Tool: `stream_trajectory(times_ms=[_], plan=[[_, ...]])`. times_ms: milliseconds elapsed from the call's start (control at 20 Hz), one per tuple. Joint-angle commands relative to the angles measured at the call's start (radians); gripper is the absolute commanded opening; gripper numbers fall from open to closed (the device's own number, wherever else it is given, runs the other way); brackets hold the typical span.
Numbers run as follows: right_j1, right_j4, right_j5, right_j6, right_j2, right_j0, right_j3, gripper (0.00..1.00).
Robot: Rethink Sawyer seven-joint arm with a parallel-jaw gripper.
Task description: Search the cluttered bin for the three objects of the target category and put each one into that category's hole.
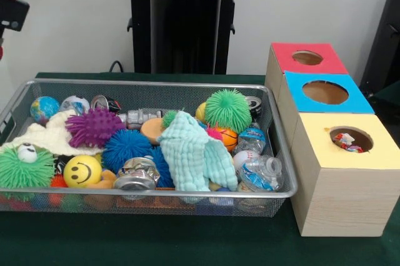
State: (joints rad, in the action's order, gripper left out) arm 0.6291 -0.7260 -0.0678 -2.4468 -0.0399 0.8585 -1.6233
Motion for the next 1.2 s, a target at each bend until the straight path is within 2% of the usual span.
stream_trajectory(times_ms=[50,250,450,600,800,1000,1200], plan=[[0.04,0.21,-0.208,0.006,-0.26,0.222,-0.135,1.0],[0.085,0.264,-0.239,0.007,-0.284,0.24,-0.17,1.0],[0.117,0.378,-0.245,-0.028,-0.371,0.289,-0.22,1.0],[0.148,0.443,-0.279,-0.034,-0.388,0.275,-0.222,1.0],[0.132,0.518,-0.235,-0.102,-0.394,0.257,-0.257,1.0],[0.094,0.522,-0.137,-0.116,-0.362,0.227,-0.262,1.0],[0.057,0.55,-0.121,-0.108,-0.389,0.246,-0.287,1.0]])
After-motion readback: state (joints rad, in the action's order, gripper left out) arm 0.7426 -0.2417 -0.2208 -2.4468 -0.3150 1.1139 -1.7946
